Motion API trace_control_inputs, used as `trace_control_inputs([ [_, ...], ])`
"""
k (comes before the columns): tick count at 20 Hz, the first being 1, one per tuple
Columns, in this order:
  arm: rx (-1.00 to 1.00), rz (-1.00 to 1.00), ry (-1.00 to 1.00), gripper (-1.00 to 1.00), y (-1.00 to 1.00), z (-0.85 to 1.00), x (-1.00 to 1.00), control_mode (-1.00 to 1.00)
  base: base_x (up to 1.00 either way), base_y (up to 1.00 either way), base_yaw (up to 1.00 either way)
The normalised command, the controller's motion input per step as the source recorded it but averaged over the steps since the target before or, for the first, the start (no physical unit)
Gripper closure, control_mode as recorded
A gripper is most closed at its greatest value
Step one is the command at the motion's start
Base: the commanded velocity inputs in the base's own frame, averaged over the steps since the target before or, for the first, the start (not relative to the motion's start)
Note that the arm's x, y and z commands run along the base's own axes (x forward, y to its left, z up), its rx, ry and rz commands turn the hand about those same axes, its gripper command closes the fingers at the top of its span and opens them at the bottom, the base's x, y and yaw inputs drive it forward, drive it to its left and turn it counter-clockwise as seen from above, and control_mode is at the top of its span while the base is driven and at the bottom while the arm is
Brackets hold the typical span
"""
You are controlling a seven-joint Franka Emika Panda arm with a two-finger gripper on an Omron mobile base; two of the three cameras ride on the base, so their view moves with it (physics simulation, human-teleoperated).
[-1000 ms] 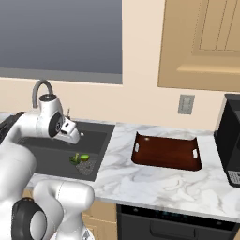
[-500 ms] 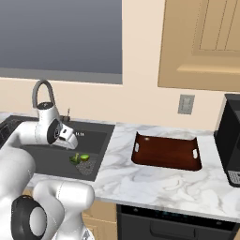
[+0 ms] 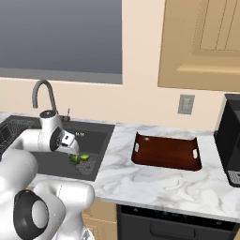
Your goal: Pick up all produce items and place them in the sink. Turn on the sink faucet to wash them. Then turn the sink off and put them in the tray.
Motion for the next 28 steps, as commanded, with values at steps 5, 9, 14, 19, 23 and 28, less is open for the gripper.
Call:
trace_control_inputs([
  [5,0.0,0.03,0.0,-1.0,0.08,-0.33,0.15,-1.0,0.0,0.0,0.0],
  [9,0.0,0.02,0.0,-1.0,0.13,-0.28,0.2,-1.0,0.0,0.0,0.0],
  [14,0.0,0.0,0.0,-1.0,0.13,-0.21,0.21,-1.0,0.0,0.0,0.0],
  [19,0.0,0.0,0.0,-1.0,0.09,-0.12,0.17,-1.0,0.0,0.0,0.0],
  [23,0.0,0.0,0.0,-1.0,0.04,-0.1,0.13,-1.0,0.0,0.0,0.0],
  [28,0.0,0.0,0.0,-1.0,0.04,-0.13,0.14,-1.0,0.0,0.0,0.0],
])
